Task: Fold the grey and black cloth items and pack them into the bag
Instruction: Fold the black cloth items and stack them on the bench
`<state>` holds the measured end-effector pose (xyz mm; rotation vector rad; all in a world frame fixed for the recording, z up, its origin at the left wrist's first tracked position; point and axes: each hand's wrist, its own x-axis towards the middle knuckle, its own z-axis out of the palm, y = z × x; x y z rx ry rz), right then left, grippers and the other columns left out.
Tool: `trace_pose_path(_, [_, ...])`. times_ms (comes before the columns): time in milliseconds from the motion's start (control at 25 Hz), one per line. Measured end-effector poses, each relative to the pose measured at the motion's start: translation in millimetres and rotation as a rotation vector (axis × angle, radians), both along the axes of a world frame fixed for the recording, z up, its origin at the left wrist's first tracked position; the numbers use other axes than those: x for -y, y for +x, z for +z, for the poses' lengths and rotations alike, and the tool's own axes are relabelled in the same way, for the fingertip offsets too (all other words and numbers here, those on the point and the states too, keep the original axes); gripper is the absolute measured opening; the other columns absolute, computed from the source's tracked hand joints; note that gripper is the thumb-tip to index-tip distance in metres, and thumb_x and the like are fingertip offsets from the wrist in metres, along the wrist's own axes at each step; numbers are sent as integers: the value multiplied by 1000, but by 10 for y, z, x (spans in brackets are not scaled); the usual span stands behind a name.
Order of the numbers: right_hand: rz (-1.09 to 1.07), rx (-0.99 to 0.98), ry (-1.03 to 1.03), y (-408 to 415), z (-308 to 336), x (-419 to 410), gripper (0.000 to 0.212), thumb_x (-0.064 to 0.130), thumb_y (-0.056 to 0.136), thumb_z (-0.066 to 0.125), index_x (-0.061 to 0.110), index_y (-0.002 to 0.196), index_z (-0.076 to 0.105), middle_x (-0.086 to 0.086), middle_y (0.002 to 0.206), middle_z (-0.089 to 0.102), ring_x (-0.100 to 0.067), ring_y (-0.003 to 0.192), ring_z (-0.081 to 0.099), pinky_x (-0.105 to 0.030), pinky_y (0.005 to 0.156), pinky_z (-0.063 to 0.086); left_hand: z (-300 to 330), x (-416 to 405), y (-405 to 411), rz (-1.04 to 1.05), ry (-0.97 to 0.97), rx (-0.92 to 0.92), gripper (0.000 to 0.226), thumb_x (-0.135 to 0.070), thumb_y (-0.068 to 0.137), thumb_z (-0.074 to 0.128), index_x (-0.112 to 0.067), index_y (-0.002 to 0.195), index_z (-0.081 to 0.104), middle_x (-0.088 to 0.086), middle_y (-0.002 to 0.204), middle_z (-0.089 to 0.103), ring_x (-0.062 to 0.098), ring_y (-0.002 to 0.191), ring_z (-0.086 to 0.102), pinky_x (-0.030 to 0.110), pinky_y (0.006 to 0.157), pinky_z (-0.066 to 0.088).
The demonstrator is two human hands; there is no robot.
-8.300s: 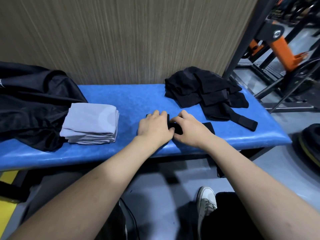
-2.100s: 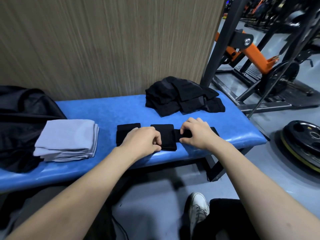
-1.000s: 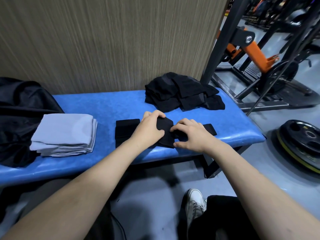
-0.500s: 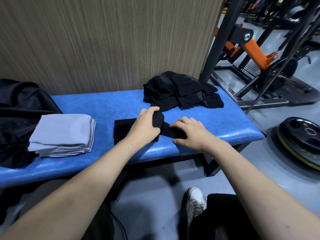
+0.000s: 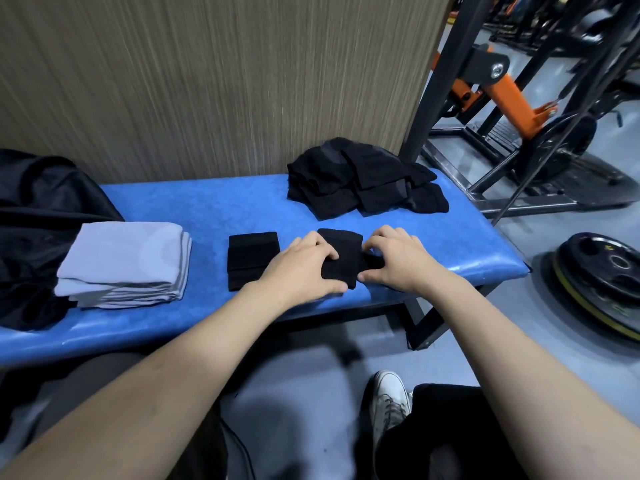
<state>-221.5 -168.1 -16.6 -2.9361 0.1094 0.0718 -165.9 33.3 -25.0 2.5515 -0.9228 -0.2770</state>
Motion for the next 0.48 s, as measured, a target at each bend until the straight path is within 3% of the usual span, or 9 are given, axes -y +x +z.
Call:
trace_pose_path(200, [-4, -32, 42, -49, 40, 27, 61, 47, 71, 80, 28, 123, 54, 6, 116, 46, -17, 113, 41, -33, 96, 32, -26, 54, 12, 81, -90, 108, 32, -45, 94, 56, -28, 122, 58, -9, 123, 48, 15, 118, 45, 30, 94, 41])
trace_pose_path(480, [114, 90, 138, -38, 26, -27, 18, 33, 90, 66, 32, 108, 67, 10, 105, 51, -16, 103, 45, -39, 96, 37, -65, 122, 53, 254, 54, 210, 57, -53, 91, 56, -20, 136, 42, 4, 129, 51, 26, 123, 42, 37, 105, 31])
